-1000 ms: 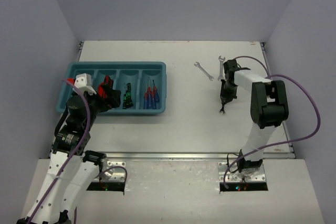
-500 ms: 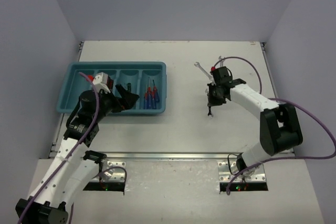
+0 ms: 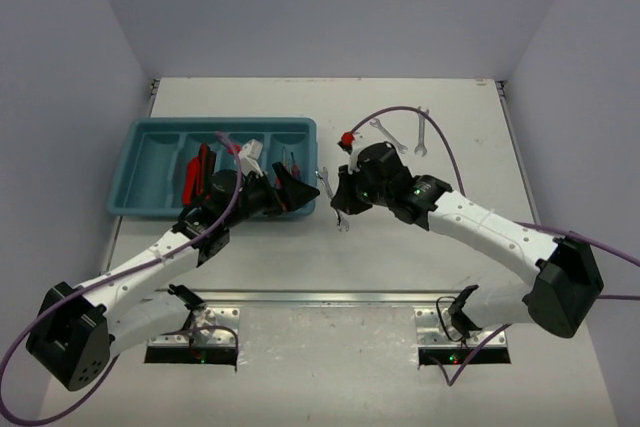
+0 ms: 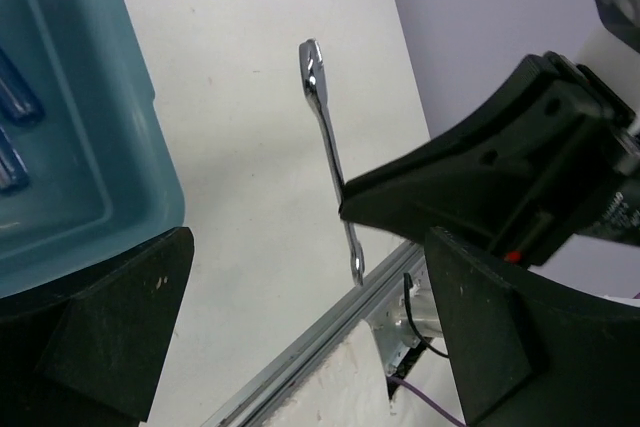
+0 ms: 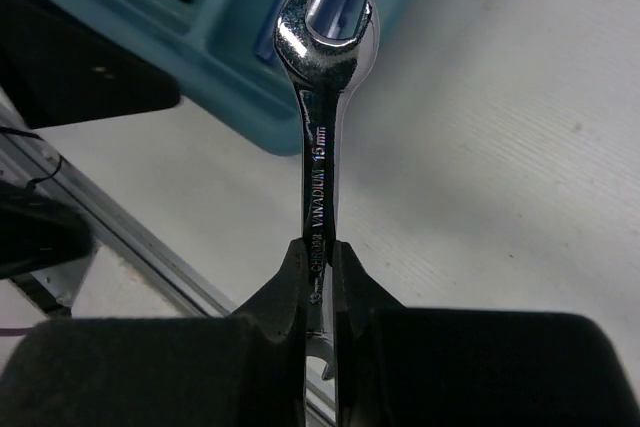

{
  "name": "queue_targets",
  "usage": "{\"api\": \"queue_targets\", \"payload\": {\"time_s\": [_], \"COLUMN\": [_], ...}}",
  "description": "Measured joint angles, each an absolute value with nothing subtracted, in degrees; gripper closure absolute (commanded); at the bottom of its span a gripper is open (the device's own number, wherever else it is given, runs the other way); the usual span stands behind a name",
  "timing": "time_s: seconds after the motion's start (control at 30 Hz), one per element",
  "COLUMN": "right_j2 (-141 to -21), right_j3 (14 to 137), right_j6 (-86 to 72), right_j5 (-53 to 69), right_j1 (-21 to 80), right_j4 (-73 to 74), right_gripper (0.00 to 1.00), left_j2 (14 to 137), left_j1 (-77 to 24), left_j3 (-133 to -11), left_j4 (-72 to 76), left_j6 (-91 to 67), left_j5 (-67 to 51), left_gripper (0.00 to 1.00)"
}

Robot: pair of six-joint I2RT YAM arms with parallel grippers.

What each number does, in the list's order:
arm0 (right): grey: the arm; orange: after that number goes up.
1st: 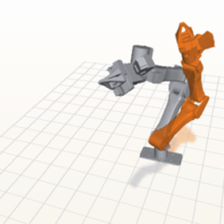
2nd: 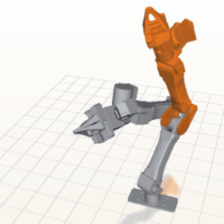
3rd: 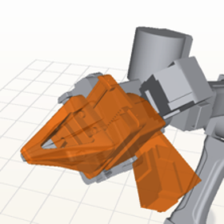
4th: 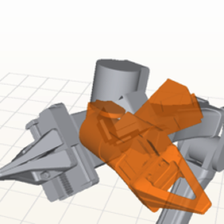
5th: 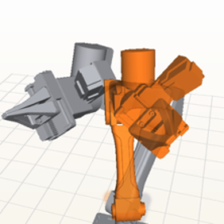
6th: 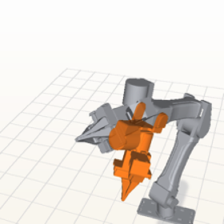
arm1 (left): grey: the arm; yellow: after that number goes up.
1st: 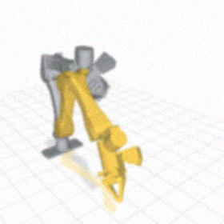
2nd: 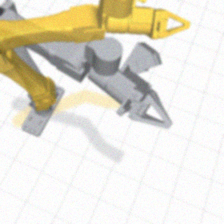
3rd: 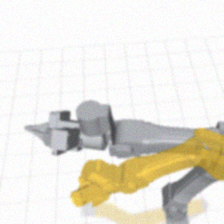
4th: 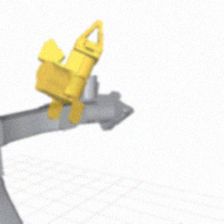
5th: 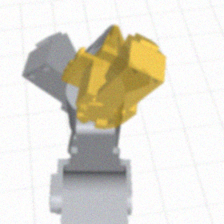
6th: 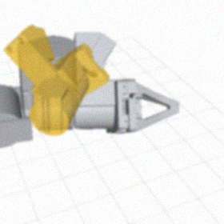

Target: Sort the tools into containers

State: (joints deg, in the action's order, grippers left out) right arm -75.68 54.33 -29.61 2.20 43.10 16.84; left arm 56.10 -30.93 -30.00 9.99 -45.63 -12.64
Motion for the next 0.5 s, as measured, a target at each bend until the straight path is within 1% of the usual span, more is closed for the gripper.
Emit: {"api": "queue_targets", "payload": {"time_s": [0.1,0.23,0.33,0.37,0.4,0.43,0.47,0.5], "right_j2": [-75.68,-75.68,-75.68,-75.68,-75.68,-75.7,-75.7,-75.7], "right_j3": [54.45,54.63,54.91,55.15,55.48,55.86,56.24,56.59], "right_j6": [-30.08,-30.32,-30.46,-30.52,-30.61,-30.7,-30.84,-31.06], "right_j5": [2.15,2.17,2.09,2.06,2.09,2.12,2.14,2.05], "right_j1": [46.09,49.25,51.65,52.37,52.99,53.52,53.98,54.35], "right_j4": [14.97,13.03,11.97,11.81,11.71,11.55,11.45,11.35], "right_gripper": [1.0,1.0,1.0,1.0,1.0,1.0,0.94,0.83], "left_j2": [58.5,59.87,60.09,60.15,60.24,60.35,60.43,60.45], "left_j1": [-31.43,-31.44,-31.44,-31.44,-31.44,-31.44,-31.44,-31.44], "left_j3": [-30.0,-30.0,-29.99,-29.98,-29.98,-29.98,-29.98,-29.99], "left_j4": [13.0,15.0,16.44,16.98,17.46,17.9,18.12,18.26], "left_j6": [-46.74,-47.35,-48.28,-48.52,-48.72,-48.94,-49.18,-49.28], "left_j5": [-12.28,-11.55,-11.56,-11.58,-11.62,-11.71,-11.78,-11.94], "left_gripper": [0.19,0.45,0.54,0.62,0.8,0.95,1.0,1.0]}}
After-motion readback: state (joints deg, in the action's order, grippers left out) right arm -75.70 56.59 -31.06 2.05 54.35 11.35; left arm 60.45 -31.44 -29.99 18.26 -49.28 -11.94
